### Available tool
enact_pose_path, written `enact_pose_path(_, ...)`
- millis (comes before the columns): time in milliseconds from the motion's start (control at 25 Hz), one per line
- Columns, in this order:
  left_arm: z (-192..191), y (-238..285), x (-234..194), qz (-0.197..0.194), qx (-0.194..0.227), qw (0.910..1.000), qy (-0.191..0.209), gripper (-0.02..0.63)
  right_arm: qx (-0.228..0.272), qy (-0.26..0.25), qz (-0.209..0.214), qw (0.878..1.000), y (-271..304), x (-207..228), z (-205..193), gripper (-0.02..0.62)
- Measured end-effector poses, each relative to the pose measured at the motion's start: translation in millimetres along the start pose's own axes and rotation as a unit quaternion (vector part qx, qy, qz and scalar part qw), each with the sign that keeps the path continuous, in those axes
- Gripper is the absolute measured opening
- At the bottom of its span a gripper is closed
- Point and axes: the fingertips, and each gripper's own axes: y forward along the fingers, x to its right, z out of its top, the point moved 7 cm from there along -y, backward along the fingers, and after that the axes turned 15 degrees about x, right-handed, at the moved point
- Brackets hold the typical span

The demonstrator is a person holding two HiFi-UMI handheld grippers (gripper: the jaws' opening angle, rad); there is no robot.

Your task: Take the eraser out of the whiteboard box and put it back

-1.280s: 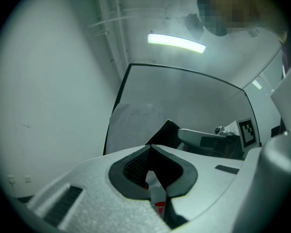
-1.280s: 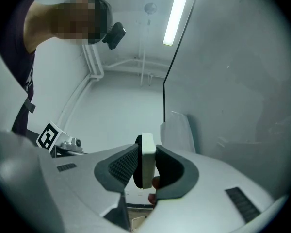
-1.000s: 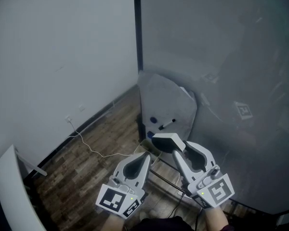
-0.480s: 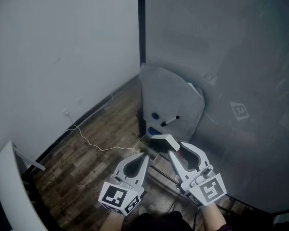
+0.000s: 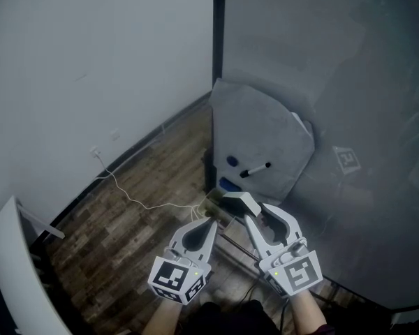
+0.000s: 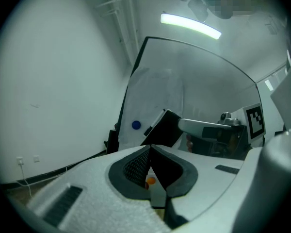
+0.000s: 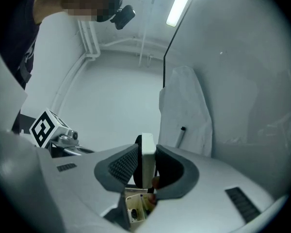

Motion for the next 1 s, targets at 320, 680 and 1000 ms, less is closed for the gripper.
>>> enact_pose_path(320,-22.2,1.8,-11.4,0.001,-0.026,0.9997,-0.003,0.005,-0.029,-0.026,-0.007,0.999,3.3,-0.6,-32.6,0.098)
enact_pose_path(680,-50.0,2.1,-20.6,0.0,-0.055,0.9984,-0.007,0.005,-0.068,-0.033,-0.019,0.997,5.9,2.0,-78.3,0.1)
enact_pose_path(1000,-72.3,0.6,-27.6,-0.002,-0.081,0.9966,-0.012,0.006,-0.094,-0.049,-0.019,0.994,6.8,1.1,-108.1,0.1)
